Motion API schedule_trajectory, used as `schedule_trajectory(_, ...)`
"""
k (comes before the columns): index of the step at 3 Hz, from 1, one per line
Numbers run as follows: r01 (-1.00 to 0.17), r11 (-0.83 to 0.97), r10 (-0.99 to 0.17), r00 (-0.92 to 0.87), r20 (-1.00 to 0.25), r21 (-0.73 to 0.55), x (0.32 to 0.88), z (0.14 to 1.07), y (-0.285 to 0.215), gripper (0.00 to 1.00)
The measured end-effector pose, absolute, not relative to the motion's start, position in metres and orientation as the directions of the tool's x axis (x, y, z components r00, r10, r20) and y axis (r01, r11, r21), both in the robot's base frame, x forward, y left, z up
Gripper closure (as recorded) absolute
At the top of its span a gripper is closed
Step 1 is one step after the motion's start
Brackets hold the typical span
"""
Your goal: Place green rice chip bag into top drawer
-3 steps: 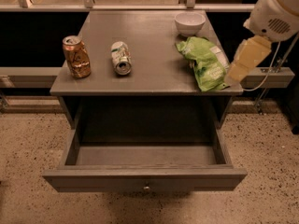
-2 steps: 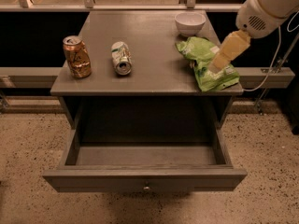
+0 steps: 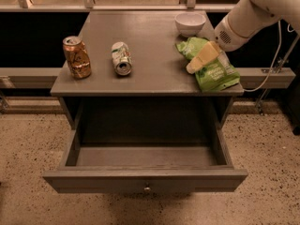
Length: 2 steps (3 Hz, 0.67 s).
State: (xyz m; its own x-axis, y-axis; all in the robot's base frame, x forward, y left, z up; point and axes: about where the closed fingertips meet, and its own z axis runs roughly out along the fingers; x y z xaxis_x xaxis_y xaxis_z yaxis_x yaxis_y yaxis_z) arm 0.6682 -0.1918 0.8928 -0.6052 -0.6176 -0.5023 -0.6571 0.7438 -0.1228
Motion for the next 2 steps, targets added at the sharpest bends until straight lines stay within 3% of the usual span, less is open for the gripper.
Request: schedule_trajectory(2, -0.595, 0.804, -0.528, -0.695, -0.489, -0.022, 0.690, 0.831, -0.180, 0.41)
